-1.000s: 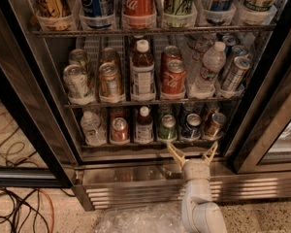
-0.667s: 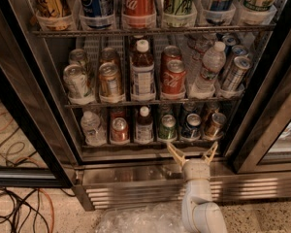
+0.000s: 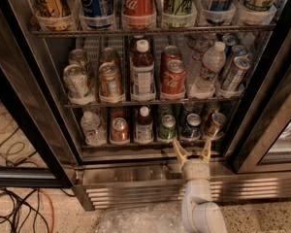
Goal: Pick pepsi can from bottom shelf of fridge
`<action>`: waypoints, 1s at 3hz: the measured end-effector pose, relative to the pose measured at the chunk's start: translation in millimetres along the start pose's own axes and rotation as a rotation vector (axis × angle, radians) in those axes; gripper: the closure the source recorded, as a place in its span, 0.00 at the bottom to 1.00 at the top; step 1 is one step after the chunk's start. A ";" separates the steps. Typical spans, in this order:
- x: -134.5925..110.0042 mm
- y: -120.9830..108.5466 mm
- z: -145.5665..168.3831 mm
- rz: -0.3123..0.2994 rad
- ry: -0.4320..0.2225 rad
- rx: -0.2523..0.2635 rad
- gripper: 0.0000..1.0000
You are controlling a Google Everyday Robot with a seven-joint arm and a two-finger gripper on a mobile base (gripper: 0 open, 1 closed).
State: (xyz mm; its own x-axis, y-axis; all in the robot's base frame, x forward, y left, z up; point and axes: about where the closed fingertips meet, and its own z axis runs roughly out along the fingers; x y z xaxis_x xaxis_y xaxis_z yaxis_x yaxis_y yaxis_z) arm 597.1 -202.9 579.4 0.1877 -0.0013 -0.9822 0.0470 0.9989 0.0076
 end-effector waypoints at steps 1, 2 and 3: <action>0.0 0.0 0.0 0.000 0.000 0.000 0.23; 0.0 0.0 0.0 0.000 0.000 0.000 0.31; 0.0 0.0 0.0 0.000 0.000 0.000 0.31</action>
Offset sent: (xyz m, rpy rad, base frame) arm 0.0000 0.0000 0.0000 0.0000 0.0000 0.0000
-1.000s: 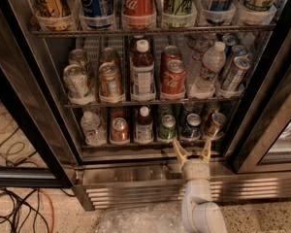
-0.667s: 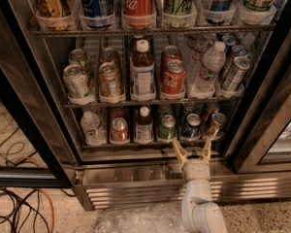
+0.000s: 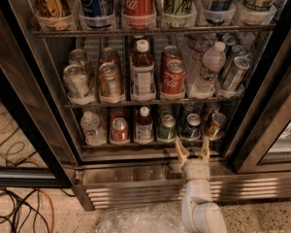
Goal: Pick pepsi can from bottom shelf of fridge
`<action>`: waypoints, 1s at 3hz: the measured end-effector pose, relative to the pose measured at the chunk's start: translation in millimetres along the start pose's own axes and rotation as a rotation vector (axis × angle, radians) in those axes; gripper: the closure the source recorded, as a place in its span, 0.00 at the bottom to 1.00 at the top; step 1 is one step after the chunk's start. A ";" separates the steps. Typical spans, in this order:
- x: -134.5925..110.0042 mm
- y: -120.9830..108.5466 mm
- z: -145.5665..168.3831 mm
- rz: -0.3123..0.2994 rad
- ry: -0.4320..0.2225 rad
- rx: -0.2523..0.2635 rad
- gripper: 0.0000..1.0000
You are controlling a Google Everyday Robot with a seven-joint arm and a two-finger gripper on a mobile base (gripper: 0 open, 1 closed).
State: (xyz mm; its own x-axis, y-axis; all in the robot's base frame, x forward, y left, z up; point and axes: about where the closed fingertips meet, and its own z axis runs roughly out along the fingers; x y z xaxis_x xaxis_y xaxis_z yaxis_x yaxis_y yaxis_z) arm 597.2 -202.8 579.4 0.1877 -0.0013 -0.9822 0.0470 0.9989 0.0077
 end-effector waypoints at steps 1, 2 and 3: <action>0.0 0.0 0.1 0.000 0.000 0.000 0.44; -0.1 0.2 0.7 -0.001 0.000 -0.001 0.38; -3.8 4.5 16.7 -0.015 0.004 -0.025 0.33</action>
Offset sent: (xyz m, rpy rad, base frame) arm 0.0048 0.0007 0.0017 -0.0109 0.0044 0.0035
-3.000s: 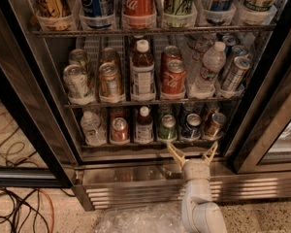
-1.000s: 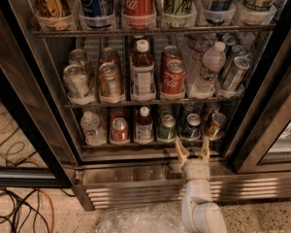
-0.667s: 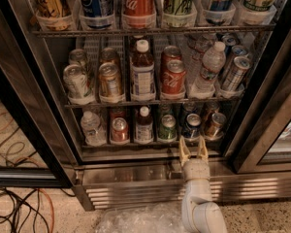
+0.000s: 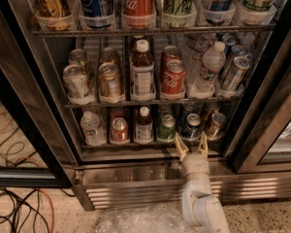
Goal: Pick pepsi can from bottom shelf of fridge
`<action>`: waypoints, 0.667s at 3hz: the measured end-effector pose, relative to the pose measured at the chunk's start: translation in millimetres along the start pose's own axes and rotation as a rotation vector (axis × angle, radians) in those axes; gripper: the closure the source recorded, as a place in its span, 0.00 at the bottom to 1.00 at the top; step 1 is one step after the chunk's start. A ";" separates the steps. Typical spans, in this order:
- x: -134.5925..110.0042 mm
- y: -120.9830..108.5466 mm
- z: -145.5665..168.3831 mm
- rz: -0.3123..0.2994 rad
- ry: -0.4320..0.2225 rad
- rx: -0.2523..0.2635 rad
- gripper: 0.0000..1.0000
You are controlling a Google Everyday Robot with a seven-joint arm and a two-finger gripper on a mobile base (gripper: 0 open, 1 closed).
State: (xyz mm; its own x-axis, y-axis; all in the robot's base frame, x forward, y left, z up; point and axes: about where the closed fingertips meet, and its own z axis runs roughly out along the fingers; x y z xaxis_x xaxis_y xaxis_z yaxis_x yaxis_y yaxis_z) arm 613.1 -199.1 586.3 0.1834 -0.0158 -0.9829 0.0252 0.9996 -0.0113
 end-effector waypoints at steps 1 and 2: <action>0.2 0.7 9.1 0.007 0.006 -0.006 0.34; -0.2 0.8 21.3 0.017 0.006 -0.014 0.35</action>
Offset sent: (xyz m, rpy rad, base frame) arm 0.0348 -0.0002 0.0060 0.0254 0.0071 0.0270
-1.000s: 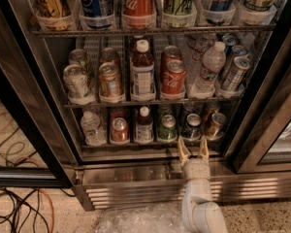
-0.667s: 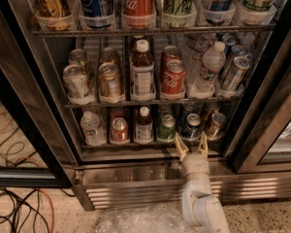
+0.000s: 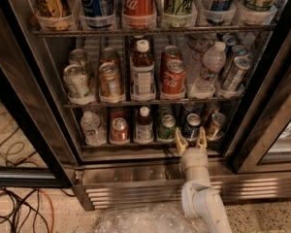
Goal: Pick pepsi can from bottom shelf of fridge
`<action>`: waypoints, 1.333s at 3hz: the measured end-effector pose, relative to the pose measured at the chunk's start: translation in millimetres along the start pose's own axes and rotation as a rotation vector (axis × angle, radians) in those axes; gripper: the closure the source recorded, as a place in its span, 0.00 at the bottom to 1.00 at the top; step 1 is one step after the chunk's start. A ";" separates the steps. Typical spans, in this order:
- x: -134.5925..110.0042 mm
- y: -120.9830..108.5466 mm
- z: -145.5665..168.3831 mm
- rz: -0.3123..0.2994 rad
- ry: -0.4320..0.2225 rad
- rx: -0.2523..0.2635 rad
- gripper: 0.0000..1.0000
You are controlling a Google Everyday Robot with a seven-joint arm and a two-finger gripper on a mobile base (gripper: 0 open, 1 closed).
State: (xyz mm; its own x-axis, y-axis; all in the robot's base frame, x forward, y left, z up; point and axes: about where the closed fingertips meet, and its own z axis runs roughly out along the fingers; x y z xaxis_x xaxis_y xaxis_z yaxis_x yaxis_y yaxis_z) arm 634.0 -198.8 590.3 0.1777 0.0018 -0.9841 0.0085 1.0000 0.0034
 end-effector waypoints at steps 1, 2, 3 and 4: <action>-0.3 0.8 13.5 0.010 -0.001 -0.010 0.36; -0.7 -0.2 25.7 0.021 -0.003 -0.008 0.36; 3.1 -1.6 33.3 0.032 0.006 0.005 0.42; 3.1 -1.6 33.4 0.032 0.006 0.005 0.61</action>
Offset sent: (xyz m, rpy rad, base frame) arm 0.0389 -0.0020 0.0073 0.0317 -0.0050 0.0107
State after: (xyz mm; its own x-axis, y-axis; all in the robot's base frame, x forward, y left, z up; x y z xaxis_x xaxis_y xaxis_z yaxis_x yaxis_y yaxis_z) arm 667.4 -200.7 593.2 0.1719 0.0341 -0.9845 0.0083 0.9993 0.0360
